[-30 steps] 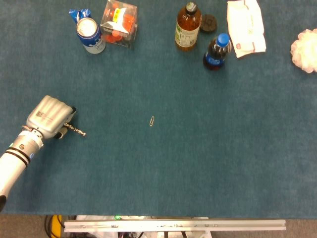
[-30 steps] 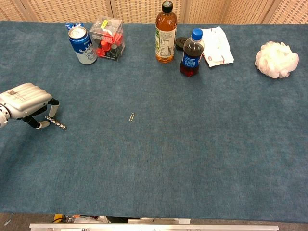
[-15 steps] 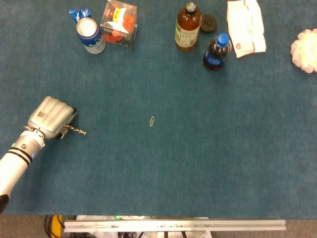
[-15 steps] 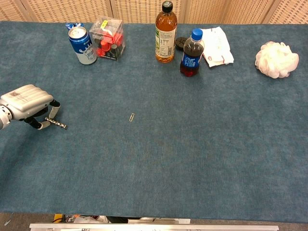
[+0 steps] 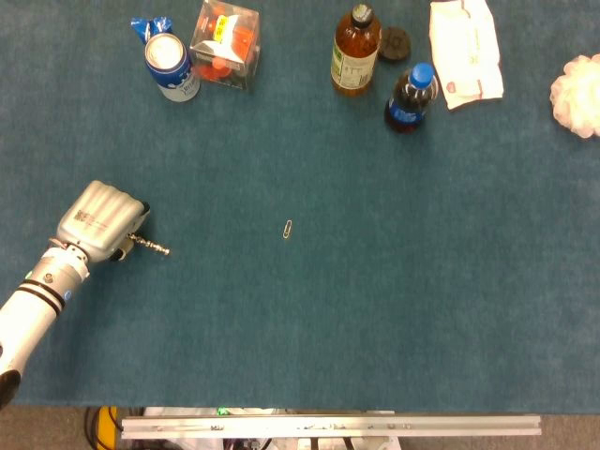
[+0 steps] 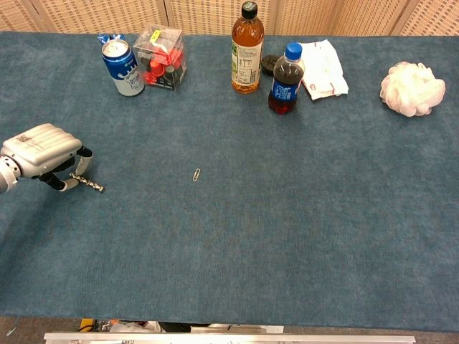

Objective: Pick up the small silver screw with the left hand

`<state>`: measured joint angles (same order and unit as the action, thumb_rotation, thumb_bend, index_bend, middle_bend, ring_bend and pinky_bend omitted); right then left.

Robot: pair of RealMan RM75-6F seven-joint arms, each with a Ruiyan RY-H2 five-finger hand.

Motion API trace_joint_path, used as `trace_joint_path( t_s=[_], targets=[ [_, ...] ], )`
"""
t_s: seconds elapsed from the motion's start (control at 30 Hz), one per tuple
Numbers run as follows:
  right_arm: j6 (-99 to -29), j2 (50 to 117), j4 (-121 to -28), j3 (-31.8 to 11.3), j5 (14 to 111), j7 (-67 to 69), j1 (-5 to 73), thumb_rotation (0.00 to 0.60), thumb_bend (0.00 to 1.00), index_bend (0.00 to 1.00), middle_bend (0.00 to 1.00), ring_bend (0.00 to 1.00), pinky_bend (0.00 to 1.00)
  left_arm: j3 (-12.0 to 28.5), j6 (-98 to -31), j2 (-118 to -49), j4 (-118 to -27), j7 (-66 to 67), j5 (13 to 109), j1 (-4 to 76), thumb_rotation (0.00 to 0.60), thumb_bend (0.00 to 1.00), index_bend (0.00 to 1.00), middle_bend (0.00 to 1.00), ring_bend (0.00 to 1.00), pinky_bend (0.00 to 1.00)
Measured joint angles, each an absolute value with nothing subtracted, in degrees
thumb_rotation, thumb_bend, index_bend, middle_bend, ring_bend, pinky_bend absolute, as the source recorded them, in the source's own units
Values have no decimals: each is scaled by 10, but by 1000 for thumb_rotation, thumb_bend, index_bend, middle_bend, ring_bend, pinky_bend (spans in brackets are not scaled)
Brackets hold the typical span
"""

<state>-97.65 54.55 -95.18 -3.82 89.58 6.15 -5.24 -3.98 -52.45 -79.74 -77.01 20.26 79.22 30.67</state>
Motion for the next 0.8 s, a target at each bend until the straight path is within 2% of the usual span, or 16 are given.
trace_joint_path(
  t_s=[0.5,0.8],
  targets=[
    [-980,550,-935,-41,898,79,-52,600,299,140,339,338,413,-28,-579,-739,-879,235,820,302,600,337,609,917,847,914],
    [-973,555,-920,-41,895,97,-50,600,299,140,339,338,413,-9,-578,-731,-945,280,817,318,600,337,609,917,847,914]
  ],
)
